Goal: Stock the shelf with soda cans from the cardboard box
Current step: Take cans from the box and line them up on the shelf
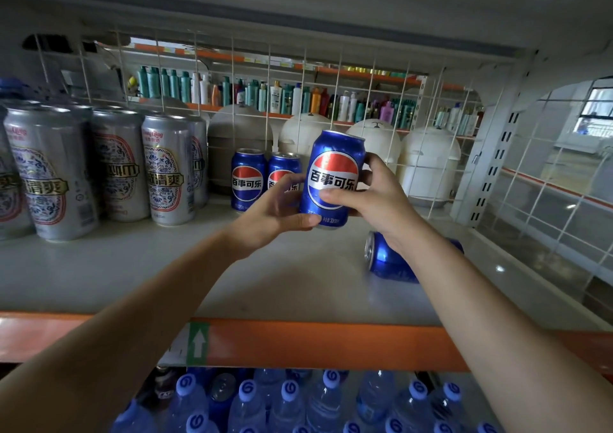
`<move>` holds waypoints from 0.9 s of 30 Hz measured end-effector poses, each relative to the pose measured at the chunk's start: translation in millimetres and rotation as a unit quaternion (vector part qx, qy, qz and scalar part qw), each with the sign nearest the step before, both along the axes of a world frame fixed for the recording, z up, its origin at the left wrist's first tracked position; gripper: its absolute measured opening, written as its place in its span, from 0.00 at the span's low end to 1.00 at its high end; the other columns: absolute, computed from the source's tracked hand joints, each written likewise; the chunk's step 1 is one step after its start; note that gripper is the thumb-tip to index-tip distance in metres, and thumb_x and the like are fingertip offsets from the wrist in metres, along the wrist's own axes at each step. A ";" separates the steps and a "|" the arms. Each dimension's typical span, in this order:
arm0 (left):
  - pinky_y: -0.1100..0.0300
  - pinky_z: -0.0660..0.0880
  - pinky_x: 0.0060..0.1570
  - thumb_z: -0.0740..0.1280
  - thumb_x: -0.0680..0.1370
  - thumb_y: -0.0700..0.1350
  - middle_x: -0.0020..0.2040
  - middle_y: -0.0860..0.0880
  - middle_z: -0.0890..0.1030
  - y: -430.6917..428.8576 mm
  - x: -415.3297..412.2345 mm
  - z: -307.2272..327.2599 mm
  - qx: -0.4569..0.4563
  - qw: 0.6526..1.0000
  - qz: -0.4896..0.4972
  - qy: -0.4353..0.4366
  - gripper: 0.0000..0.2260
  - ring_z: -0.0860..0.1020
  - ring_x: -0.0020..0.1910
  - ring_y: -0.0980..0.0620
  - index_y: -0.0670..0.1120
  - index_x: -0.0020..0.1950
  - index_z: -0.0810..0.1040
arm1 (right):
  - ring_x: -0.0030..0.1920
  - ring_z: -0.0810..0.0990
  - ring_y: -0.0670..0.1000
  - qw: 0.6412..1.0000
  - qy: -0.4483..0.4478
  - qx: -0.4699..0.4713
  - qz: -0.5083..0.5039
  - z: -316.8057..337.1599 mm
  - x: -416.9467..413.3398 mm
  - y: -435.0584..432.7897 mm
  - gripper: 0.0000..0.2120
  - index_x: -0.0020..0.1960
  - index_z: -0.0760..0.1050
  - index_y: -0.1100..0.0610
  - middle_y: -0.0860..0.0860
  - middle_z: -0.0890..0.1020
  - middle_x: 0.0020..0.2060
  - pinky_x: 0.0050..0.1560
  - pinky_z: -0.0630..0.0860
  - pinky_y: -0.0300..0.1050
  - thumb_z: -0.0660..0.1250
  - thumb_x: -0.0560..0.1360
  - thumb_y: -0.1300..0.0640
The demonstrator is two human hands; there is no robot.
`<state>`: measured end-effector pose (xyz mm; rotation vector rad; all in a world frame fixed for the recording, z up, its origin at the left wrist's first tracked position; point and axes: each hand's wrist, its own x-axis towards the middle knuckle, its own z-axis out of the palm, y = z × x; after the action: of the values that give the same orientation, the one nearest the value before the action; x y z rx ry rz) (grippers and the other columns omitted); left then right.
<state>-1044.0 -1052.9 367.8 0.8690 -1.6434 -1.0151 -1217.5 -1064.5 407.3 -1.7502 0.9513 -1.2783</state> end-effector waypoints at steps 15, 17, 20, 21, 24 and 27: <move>0.51 0.50 0.72 0.59 0.74 0.66 0.77 0.54 0.53 -0.3 3.9 -21.6 0.030 0.811 0.120 -0.571 0.32 0.52 0.75 0.52 0.57 0.75 0.54 | 0.52 0.75 0.51 0.987 0.141 0.072 -0.016 9.0 -4.9 -68.4 0.35 0.66 0.63 0.57 0.50 0.75 0.54 0.38 0.75 0.43 0.75 0.64 0.69; 0.49 0.50 0.73 0.56 0.75 0.66 0.77 0.53 0.52 -1.1 1.1 -21.1 0.034 0.794 0.107 -0.597 0.32 0.52 0.76 0.51 0.56 0.75 0.54 | 0.54 0.75 0.53 0.985 0.146 0.089 -0.001 4.9 1.1 -77.6 0.34 0.64 0.64 0.56 0.49 0.74 0.53 0.44 0.77 0.48 0.75 0.64 0.69; 0.49 0.51 0.73 0.56 0.75 0.66 0.77 0.53 0.53 -1.7 -0.2 -20.0 0.032 0.792 0.109 -0.600 0.31 0.52 0.75 0.51 0.56 0.75 0.54 | 0.59 0.74 0.56 0.980 0.154 0.124 0.025 0.9 12.6 -88.0 0.34 0.63 0.63 0.55 0.49 0.74 0.57 0.54 0.76 0.63 0.75 0.64 0.70; 0.49 0.51 0.72 0.56 0.75 0.66 0.77 0.53 0.53 -1.1 -0.4 -19.8 0.030 0.792 0.110 -0.600 0.31 0.52 0.75 0.51 0.56 0.75 0.54 | 0.61 0.74 0.56 0.978 0.163 0.129 0.025 0.3 16.7 -90.5 0.35 0.65 0.63 0.56 0.50 0.74 0.60 0.53 0.75 0.64 0.75 0.64 0.70; 0.50 0.51 0.72 0.56 0.75 0.66 0.77 0.54 0.53 0.3 0.1 -19.0 0.026 0.790 0.109 -0.603 0.31 0.53 0.75 0.51 0.56 0.75 0.54 | 0.64 0.72 0.58 0.974 0.182 0.131 0.014 -0.3 24.4 -97.4 0.37 0.66 0.62 0.56 0.52 0.73 0.64 0.50 0.75 0.61 0.76 0.63 0.69; 0.50 0.51 0.71 0.56 0.75 0.66 0.77 0.53 0.53 0.9 0.2 -18.6 0.023 0.788 0.108 -0.606 0.31 0.53 0.75 0.51 0.56 0.75 0.54 | 0.66 0.70 0.58 0.971 0.188 0.148 0.004 -1.4 23.4 -106.1 0.37 0.67 0.61 0.56 0.52 0.71 0.66 0.54 0.73 0.64 0.75 0.64 0.70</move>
<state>-1043.8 -1052.0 349.2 1.9308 -2.4341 -0.2351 -1194.1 -1170.6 405.9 -1.7818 1.2728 -0.7599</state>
